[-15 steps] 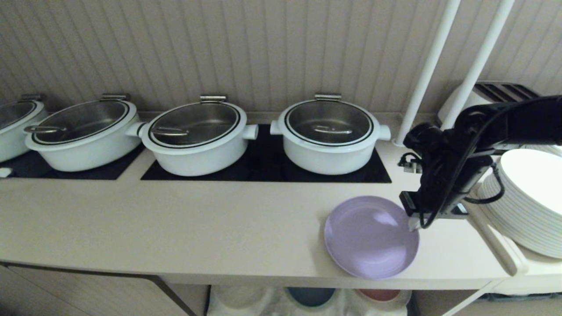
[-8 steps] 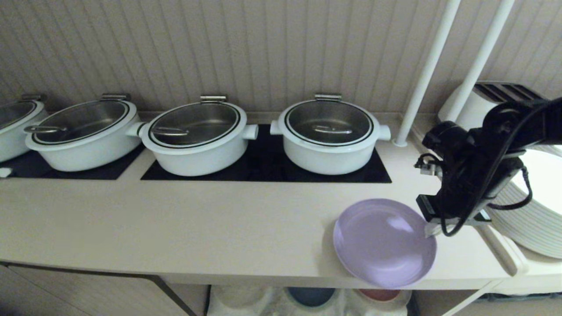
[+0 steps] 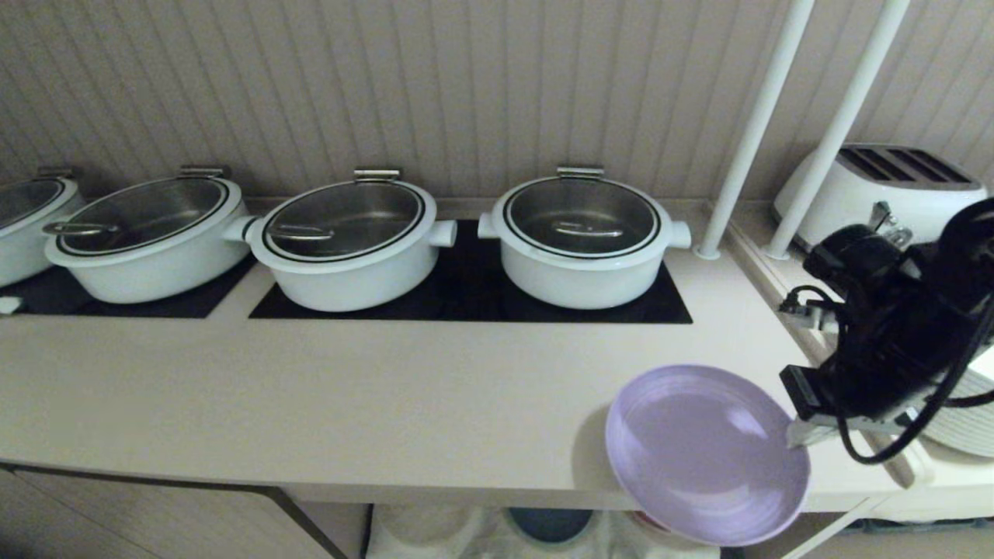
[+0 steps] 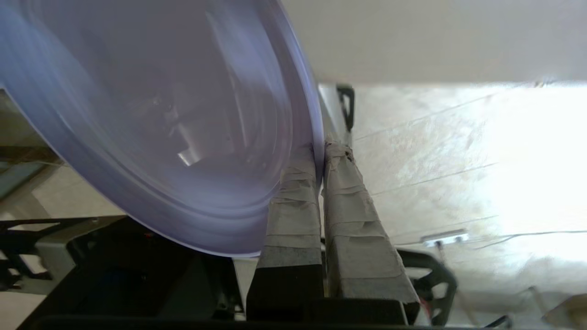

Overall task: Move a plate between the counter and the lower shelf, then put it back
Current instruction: Pick up the plate, then put the plate in the cupboard

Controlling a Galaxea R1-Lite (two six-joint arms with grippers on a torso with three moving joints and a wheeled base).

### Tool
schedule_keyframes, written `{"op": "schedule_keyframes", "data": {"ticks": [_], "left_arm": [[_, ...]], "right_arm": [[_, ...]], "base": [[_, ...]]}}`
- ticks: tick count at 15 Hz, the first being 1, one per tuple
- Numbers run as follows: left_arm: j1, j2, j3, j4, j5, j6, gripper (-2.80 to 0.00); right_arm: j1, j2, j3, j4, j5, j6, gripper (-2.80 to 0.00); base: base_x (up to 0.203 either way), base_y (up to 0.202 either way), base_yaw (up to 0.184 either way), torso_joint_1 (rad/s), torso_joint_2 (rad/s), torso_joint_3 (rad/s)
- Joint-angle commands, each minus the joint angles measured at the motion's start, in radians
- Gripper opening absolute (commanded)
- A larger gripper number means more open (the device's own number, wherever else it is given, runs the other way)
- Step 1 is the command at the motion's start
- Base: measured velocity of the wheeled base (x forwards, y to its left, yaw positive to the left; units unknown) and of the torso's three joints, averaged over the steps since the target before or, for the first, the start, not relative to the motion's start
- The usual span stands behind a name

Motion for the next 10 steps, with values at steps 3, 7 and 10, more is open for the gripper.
{"op": "schedule_keyframes", "data": {"ticks": [3,7,10], "left_arm": [[0.000,0.000,0.000,0.000,0.000,0.000,-2.80],[0.000,0.000,0.000,0.000,0.000,0.000,-2.80],[0.000,0.000,0.000,0.000,0.000,0.000,-2.80]], "right_arm": [[-0.004,-0.105,0.110,-0.014,0.018,0.040,-2.80],[-0.020,-0.199,0.220,-0.022,0.048,0.048,-2.80],[-0.039,-0.272,0.310,-0.032,0.055,0.049,-2.80]], "base": [[0.000,0.000,0.000,0.000,0.00,0.000],[0.000,0.000,0.000,0.000,0.00,0.000],[0.000,0.000,0.000,0.000,0.00,0.000]]}}
